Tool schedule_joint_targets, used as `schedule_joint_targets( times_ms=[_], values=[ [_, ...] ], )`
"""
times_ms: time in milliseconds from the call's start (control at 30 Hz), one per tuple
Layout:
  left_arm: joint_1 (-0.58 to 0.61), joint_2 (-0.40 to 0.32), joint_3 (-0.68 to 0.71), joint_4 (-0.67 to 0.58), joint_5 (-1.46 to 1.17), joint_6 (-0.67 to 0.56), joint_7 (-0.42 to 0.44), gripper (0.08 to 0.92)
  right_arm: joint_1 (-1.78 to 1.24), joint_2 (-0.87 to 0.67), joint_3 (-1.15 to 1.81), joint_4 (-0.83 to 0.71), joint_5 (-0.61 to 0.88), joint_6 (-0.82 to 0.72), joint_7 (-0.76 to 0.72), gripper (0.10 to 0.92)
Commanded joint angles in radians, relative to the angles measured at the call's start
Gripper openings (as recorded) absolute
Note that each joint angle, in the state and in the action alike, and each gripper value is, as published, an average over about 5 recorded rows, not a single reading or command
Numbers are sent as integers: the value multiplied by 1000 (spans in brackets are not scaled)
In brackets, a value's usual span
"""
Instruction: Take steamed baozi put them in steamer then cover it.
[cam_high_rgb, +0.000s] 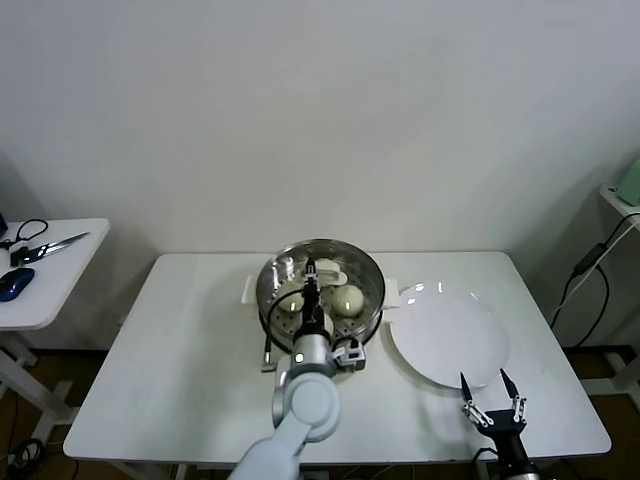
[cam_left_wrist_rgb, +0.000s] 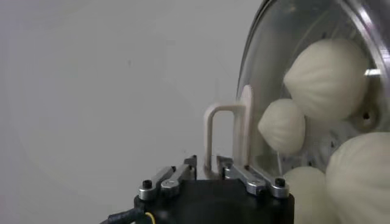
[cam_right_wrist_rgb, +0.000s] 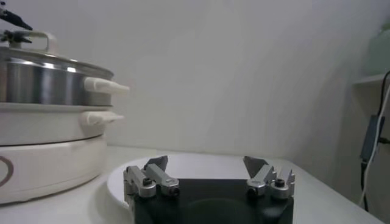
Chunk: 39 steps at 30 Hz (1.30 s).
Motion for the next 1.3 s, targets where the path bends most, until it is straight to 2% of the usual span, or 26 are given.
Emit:
schedule_joint_targets(
  times_ms=[33,167,467,567,700,833,1000,1167,1300],
  values=[
    [-7,-14,-9,22,21,-8,-7,329,3,-8,-3,5,38,-5,21,823],
    [2,8,1,-31,-51,3,6,441,9,-12,-10,6,37,0,48,823],
    [61,116,32,-224,-303,43,6,701,25,-56,-74,28,30,4,131,823],
    [88,149,21,-304,-421,22,-30,779,32,-59,-91,40,37,-1,149,823],
    [153,180,-39,-399,-680,-87,-136,818,33,-58,-100,45,28,2,157,823],
    [224,184,-169,-453,-944,-226,-259,822,35,-63,-101,41,22,6,164,823],
    [310,204,-483,-480,-1318,-425,-372,823,44,-66,-109,26,25,5,168,823],
    [481,223,-816,-448,-1686,-537,-314,823,51,-63,-126,17,25,-1,175,823],
    [613,257,-883,-356,-1876,-662,-280,823,49,-58,-132,11,25,-4,184,823]
  ],
)
